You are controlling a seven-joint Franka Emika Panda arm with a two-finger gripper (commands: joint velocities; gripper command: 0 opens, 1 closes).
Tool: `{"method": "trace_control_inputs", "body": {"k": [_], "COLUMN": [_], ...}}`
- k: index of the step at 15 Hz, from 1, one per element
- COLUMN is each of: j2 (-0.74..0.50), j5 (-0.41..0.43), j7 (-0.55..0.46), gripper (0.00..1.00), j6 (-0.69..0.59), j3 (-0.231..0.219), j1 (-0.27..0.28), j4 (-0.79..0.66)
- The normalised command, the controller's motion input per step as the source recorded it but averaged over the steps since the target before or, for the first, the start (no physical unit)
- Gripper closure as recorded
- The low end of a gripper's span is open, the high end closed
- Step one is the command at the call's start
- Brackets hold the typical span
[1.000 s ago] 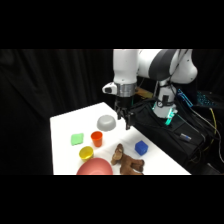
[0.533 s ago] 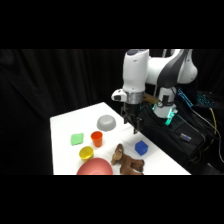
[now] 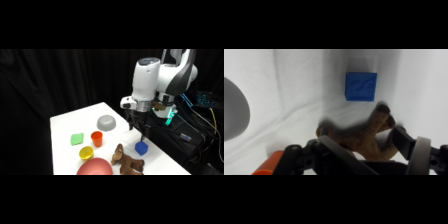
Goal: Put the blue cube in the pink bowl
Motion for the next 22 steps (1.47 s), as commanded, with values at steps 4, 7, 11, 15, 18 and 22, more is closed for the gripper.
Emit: {"method": "trace_control_inputs", "body": {"k": [4,7,11,15,18,22], "j2": [0.1,0.19,0.25,0.24,0.17,0.15], "j5": [-0.158,-0.369,-0.256,-0.057,-0.152,-0.223], "j7": [0.17,0.35,0.32,0.24,0.36,0.39], "gripper": [0.0,0.0,0.0,0.0,0.0,0.0], "j6": [0.3,0.37,0.43,0.43,0.32,0.26], "j3": [0.026,-0.068,-0.162,-0.114,-0.152,-0.289], "j1": [0.067,0.057,0.12,0.16,0.221,0.34], "j4": [-0.13,-0.08,-0.01,0.05,0.02,0.0]}}
